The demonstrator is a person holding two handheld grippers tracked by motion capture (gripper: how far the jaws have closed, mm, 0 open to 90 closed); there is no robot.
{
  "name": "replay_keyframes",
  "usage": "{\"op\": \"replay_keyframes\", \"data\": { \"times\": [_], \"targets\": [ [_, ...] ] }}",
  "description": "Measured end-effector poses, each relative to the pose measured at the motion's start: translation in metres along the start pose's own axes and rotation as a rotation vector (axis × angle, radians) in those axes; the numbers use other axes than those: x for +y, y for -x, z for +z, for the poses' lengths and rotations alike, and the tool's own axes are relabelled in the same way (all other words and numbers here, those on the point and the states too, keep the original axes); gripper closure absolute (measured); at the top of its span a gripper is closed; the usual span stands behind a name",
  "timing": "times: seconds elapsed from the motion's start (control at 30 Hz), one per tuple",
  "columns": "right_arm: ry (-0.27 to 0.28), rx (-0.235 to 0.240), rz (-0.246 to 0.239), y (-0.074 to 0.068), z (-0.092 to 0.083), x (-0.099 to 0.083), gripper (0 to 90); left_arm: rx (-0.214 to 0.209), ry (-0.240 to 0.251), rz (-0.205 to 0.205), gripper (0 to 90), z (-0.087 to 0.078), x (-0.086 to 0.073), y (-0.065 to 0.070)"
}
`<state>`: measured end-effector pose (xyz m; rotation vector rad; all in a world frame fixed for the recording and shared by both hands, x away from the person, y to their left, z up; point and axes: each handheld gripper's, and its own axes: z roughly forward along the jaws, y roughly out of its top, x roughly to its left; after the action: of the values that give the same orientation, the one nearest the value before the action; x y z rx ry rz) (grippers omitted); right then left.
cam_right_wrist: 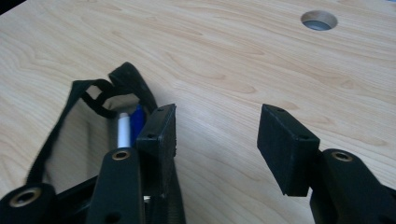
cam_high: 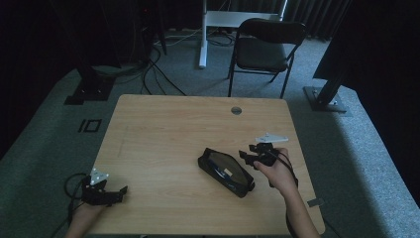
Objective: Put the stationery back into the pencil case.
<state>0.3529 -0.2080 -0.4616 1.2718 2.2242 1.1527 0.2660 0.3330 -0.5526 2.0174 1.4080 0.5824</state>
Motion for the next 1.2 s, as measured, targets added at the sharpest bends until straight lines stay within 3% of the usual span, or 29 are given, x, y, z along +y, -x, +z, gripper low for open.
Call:
{"op": "replay_keyframes", "data": {
  "times": [0.13,0.87,1.2],
  "targets": [
    [-0.001,-0.012,-0.004,0.004,0.0,-0.003,46.6,0.0,0.0,0.0,0.0,0.0,0.0,0.0],
    [-0.035,-0.105,0.109,0.039,0.007,-0.044,41.8,0.0,0.0,0.0,0.0,0.0,0.0,0.0],
    [-0.048,-0.121,0.104,0.044,0.007,-0.054,41.5,0.0,0.0,0.0,0.0,0.0,0.0,0.0]
  ]
}}
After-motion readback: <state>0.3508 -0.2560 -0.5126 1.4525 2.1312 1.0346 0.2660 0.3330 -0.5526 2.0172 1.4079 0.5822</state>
